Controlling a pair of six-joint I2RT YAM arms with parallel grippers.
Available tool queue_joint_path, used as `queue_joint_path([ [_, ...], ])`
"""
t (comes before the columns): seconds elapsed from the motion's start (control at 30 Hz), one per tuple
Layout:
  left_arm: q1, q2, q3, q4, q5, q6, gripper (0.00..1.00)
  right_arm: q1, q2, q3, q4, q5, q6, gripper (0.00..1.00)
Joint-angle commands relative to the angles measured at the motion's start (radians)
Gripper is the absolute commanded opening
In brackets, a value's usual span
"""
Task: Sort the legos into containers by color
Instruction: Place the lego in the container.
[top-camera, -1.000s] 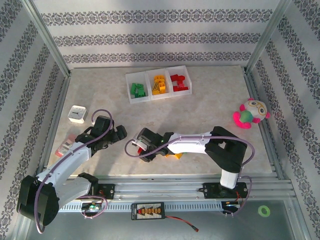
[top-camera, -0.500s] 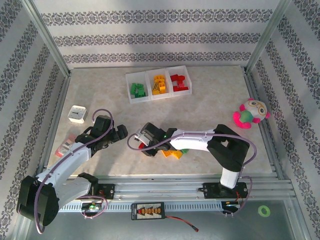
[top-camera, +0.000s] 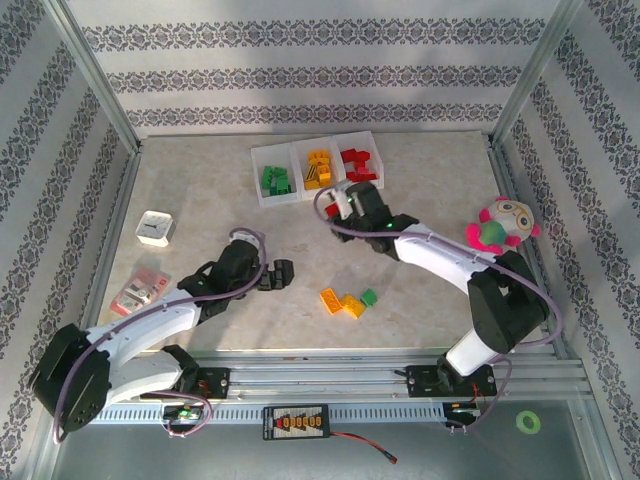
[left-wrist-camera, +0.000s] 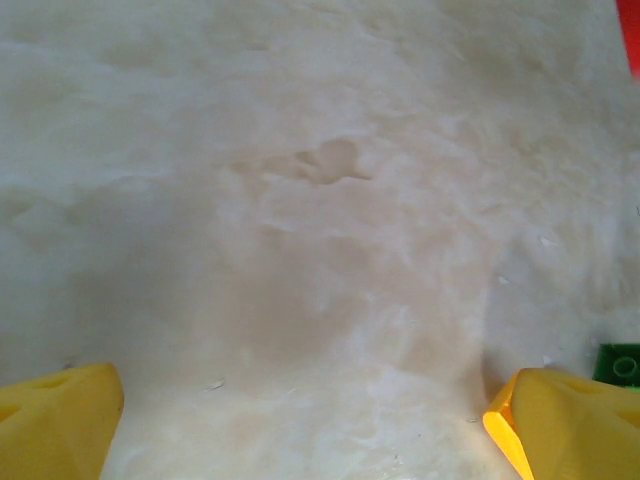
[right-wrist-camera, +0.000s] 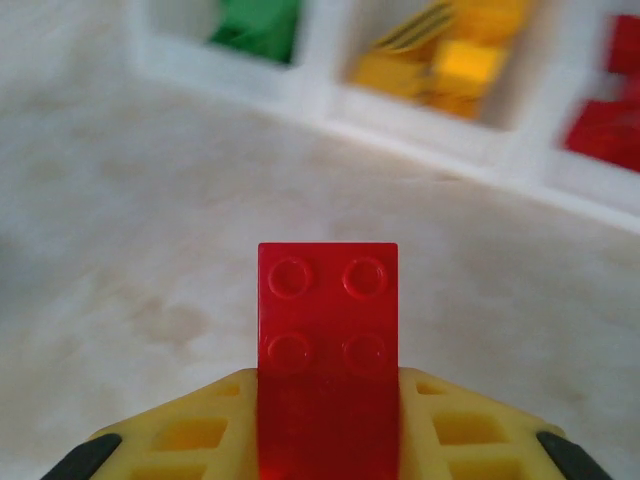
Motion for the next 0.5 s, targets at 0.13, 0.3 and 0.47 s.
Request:
queue_joint_path([
  [0.13, -0.105, 0.123, 0.04, 0.182, -0.027, 0.099, 0.99, -0.208, 0.193, 0.246, 0.104, 0.019, 0.175, 0.26],
  [0.3, -0.111, 0.14, 0.037, 0.203, -0.02, 0.092, 0.99, -0.298, 0.411, 0.515, 0.032, -0.093, 0.241, 0.26],
  [0.47, -0.111, 0.144, 0.039, 0.183, -0.033, 0.109, 0.99, -0.318, 0.589, 0.744, -0.044, -0.142, 0.287, 0.27],
])
